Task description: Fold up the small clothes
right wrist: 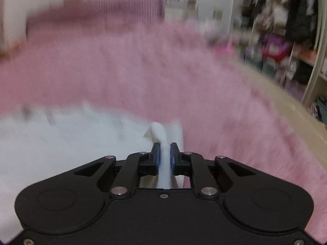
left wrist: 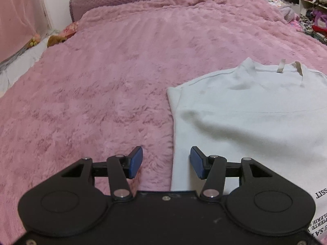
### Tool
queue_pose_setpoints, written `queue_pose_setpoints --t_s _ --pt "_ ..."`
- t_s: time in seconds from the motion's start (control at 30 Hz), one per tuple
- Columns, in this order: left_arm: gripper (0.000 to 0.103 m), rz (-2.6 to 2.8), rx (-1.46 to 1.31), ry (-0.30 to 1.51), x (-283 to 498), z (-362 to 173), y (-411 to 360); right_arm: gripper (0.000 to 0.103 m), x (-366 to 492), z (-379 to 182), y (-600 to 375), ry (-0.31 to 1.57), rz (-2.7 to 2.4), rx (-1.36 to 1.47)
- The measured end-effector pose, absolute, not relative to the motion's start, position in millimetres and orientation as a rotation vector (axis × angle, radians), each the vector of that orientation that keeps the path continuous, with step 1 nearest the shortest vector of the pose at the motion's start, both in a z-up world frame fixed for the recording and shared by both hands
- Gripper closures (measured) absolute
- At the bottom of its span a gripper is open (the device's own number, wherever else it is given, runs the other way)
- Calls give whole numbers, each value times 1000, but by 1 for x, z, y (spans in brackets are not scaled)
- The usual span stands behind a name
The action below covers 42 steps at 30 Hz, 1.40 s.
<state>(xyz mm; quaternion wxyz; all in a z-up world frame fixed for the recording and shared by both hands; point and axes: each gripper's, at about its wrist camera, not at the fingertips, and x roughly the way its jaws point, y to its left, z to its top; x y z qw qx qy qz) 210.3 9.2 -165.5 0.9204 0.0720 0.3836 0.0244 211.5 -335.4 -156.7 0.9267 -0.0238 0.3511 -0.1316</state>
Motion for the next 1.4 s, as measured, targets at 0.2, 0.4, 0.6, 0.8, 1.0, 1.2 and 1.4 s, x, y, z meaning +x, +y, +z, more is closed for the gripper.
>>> queue_pose_setpoints --t_s 0.2,0.4,0.6,0.8,1.0,1.2,1.4 --pt "50 87 119 776 189 -154 7 86 198 -144 -322 683 -294 -148" --pt "44 90 213 825 159 -174 -13 79 114 -120 -322 705 -188 24" --pt "45 160 175 796 137 -163 -3 70 84 -161 -347 774 -224 74" --pt "40 178 171 897 127 -187 -2 70 51 -118 -318 688 -192 53" --pt "41 193 197 851 106 -186 -5 72 32 -148 -326 767 -261 2" --pt "41 169 131 816 95 -171 5 61 -12 -84 -327 589 -198 139" --pt "41 165 116 845 96 -183 -2 50 -38 -13 -342 359 -40 300"
